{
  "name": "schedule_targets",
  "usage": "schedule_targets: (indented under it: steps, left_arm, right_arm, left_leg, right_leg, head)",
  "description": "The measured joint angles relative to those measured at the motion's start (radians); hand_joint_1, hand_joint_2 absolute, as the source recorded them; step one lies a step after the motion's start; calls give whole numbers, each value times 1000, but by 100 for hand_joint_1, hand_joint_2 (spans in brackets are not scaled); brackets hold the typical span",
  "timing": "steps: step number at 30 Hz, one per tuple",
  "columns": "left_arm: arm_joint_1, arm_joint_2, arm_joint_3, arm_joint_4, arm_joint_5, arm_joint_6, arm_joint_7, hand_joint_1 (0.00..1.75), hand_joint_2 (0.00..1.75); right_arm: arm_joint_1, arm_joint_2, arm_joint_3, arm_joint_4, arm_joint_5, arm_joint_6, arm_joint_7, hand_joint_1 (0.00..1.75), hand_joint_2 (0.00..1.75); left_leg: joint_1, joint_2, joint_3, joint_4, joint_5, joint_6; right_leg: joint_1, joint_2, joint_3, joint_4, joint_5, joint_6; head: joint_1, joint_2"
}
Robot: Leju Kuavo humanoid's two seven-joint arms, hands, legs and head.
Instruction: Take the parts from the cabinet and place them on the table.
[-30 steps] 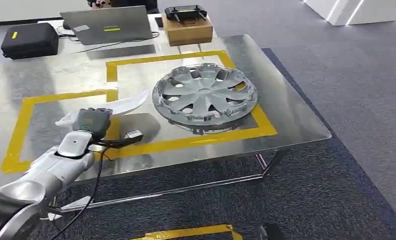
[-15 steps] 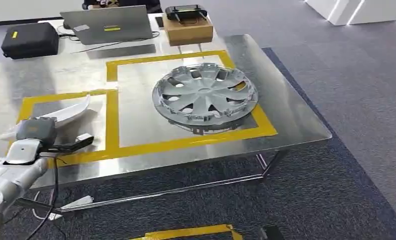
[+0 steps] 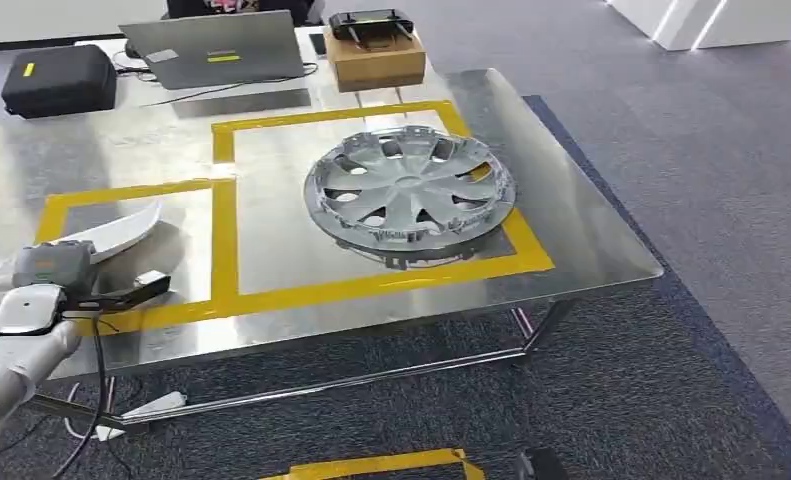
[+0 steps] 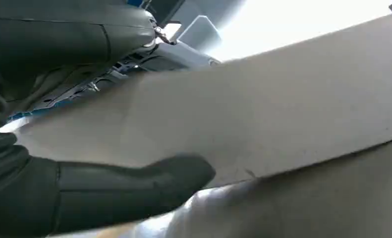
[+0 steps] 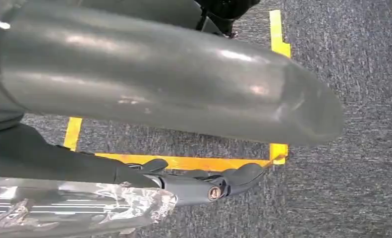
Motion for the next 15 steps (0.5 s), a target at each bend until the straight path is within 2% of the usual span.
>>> schedule_targets:
  steps: [1, 4, 8, 12, 15]
  left_arm:
    - [0, -1, 6, 0, 0, 4, -19, 0, 0]
    - [0, -8, 31, 0, 16, 14, -80, 0, 0]
    - [0, -35, 79, -5, 75, 27, -202, 0, 0]
    - [14, -77, 118, -52, 184, 28, -333, 0, 0]
    - [39, -104, 124, -106, 217, 30, -372, 0, 0]
  right_arm:
    - [0, 0, 0, 0, 0, 0, -1, 0, 0]
    - [-1, 0, 1, 0, -1, 0, -5, 0, 0]
    - [-1, 0, 0, 0, -7, 0, -9, 0, 0]
    - [5, 0, 0, 0, -16, -1, -16, 0, 0]
    - [9, 0, 0, 0, -20, -2, -18, 0, 0]
  left_leg:
    - [0, 0, 0, 0, 0, 0]
    - [0, 0, 0, 0, 0, 0]
    - [0, 0, 0, 0, 0, 0]
    - [0, 0, 0, 0, 0, 0]
    - [-1, 0, 0, 0, 0, 0]
  right_leg:
    - [0, 0, 0, 0, 0, 0]
    - [0, 0, 0, 0, 0, 0]
    - [0, 0, 0, 0, 0, 0]
    - [0, 0, 0, 0, 0, 0]
    - [-1, 0, 0, 0, 0, 0]
  head:
    - [0, 0]
    - [-1, 0]
    - [0, 0]
    - [0, 0]
    - [0, 0]
